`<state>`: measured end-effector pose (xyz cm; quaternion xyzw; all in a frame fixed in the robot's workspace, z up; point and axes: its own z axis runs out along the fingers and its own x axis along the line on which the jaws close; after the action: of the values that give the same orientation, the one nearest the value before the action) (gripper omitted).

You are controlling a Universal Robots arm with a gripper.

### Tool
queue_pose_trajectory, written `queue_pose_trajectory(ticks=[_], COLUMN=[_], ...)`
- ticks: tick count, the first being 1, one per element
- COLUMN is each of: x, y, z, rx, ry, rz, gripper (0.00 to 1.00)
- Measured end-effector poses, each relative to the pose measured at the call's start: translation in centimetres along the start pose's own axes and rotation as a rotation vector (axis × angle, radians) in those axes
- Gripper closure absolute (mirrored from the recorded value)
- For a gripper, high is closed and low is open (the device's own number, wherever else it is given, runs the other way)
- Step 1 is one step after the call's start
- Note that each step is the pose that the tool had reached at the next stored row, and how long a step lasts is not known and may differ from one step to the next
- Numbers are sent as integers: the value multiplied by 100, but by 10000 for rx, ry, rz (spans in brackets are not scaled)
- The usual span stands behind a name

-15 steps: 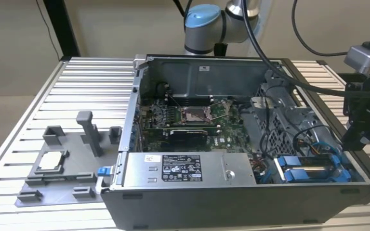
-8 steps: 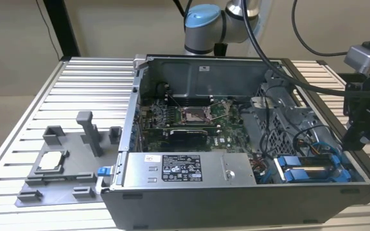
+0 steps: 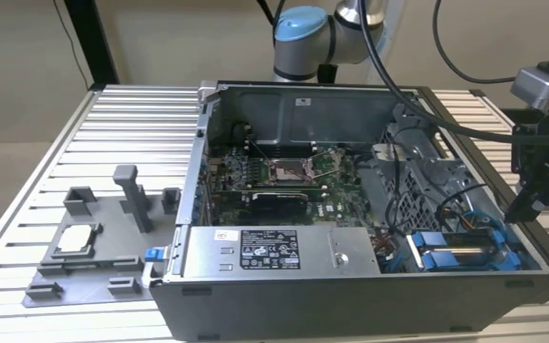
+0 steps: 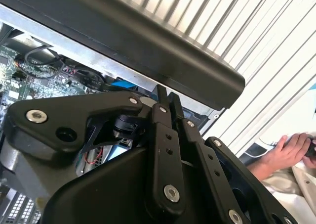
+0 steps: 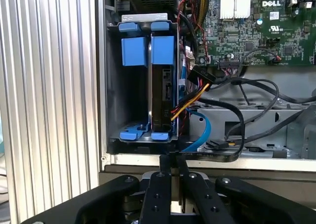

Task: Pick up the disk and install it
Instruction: 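Insert the second disk wire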

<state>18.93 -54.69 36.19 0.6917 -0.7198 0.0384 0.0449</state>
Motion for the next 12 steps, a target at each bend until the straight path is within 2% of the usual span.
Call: queue_pose_trajectory(ticks=[4, 7, 10, 12], x=[1, 7, 12, 15], y=[20, 108, 213, 277], z=[-16, -30, -31, -30], rx=[16, 71, 140, 190], ry=[-3, -44, -128, -211], rz=[0, 8, 16, 22], gripper=[100, 100, 100, 100])
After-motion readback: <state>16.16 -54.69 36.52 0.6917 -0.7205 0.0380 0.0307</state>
